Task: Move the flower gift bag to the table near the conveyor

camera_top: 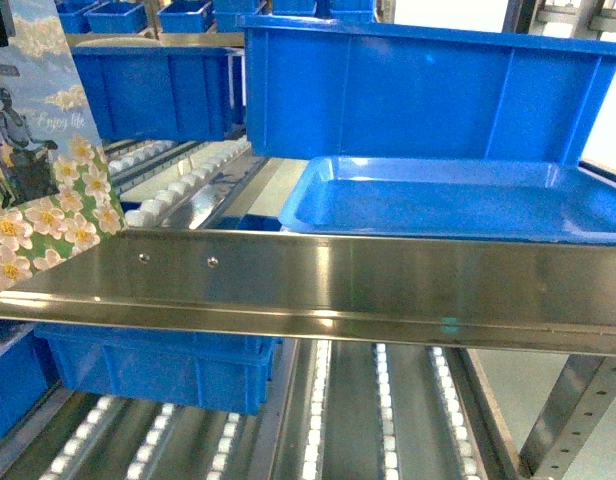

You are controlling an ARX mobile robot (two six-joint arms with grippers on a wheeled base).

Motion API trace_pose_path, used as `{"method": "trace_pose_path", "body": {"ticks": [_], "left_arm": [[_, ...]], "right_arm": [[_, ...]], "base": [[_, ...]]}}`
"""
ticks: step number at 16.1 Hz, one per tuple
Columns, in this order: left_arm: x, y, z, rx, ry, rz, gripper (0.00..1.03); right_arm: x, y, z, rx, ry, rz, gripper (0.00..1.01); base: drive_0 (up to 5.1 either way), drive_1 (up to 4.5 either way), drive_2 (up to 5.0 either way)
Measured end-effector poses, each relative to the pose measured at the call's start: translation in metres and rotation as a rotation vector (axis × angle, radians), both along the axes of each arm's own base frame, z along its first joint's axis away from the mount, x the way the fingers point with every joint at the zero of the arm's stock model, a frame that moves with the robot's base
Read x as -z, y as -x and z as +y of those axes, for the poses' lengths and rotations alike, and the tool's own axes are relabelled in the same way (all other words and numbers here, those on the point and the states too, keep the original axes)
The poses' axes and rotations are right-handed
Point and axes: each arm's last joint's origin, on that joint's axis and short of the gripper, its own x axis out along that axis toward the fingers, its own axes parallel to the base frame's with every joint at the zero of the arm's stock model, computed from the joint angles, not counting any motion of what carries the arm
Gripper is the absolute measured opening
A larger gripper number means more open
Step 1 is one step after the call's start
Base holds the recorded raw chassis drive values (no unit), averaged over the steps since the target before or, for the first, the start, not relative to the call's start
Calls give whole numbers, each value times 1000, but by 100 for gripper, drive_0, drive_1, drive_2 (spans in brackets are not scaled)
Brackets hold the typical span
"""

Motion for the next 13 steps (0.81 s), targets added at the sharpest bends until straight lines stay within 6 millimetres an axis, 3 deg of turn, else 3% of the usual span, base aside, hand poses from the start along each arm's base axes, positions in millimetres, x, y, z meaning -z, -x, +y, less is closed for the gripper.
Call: {"method": "trace_pose_path", "body": {"ticks": [7, 13], "left_arm": [[0, 0, 0, 2, -1, 1, 2], [0, 0, 0, 0, -1, 1, 2]], "right_arm": [[0, 0, 0, 0, 0, 1, 2], [-1, 0, 0, 0, 1, -5, 2]], "base": [[0, 0, 0], [-479, 46, 378]]}}
